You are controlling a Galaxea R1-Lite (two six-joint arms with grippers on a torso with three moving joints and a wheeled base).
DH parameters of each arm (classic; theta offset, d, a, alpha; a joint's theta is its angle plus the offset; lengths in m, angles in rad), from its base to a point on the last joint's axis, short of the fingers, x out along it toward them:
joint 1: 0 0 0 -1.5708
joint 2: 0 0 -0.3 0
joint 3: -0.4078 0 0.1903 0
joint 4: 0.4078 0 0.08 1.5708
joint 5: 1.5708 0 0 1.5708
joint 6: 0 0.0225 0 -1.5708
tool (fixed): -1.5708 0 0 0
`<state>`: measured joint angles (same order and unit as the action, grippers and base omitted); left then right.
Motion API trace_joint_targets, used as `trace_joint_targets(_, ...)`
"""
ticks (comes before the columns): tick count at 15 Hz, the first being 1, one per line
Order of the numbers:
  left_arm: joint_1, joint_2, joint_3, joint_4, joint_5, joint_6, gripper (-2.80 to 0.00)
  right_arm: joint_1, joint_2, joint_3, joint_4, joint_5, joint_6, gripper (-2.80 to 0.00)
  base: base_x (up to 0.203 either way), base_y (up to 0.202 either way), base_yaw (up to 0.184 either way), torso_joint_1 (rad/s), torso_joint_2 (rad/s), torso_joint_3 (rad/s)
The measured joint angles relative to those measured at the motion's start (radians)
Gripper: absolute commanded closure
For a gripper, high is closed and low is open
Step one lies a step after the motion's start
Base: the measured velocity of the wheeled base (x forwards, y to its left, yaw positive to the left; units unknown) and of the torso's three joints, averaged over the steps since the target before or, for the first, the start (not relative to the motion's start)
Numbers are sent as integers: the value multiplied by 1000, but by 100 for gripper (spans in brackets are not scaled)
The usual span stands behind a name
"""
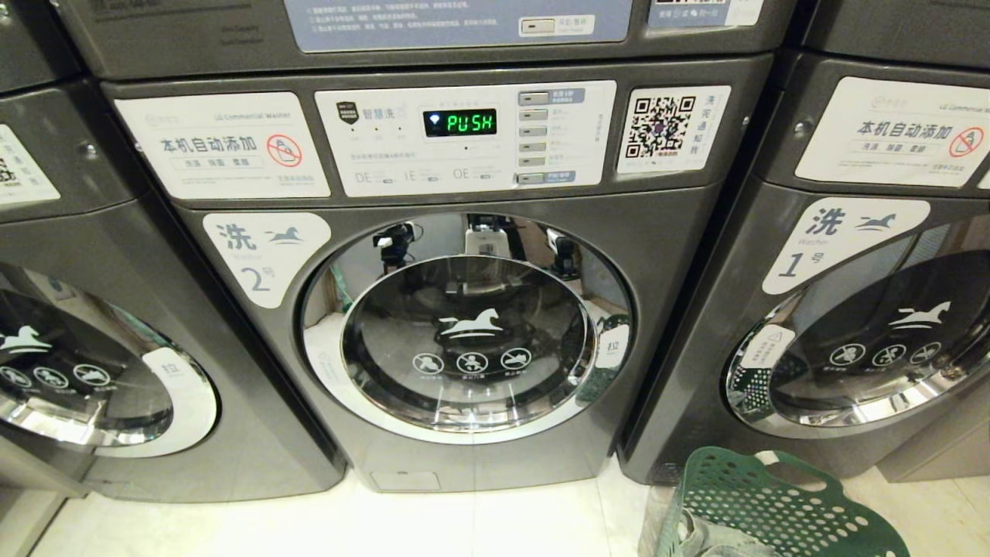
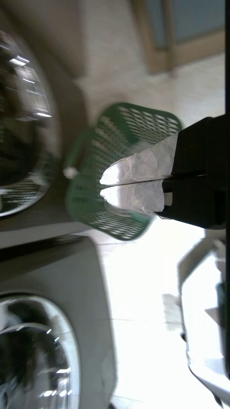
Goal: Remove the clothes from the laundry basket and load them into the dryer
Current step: Take the clothes out of the basket
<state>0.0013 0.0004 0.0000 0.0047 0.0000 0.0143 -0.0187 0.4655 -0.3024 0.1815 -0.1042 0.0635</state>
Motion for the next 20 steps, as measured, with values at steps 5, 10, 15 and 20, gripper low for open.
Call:
trace_joint_targets(5,0,0,0,0,0,1,0,-3,404,-24,-111,-10,154,0,0,0,0,6,3,-201)
trace_joint_targets(10,0,0,0,0,0,0,0,-11,817,-52,-311,-17,244,0,0,0,0,2,3,-195)
trace_joint_targets(15,0,0,0,0,1,-9,0,-47,1118,-63,-540,-28,266,0,0,0,0,4,0,-200)
trace_joint_targets(20,0,0,0,-1,0,-9,0,-166,1314,-46,-610,-23,265,0,0,0,0,0,2,-197)
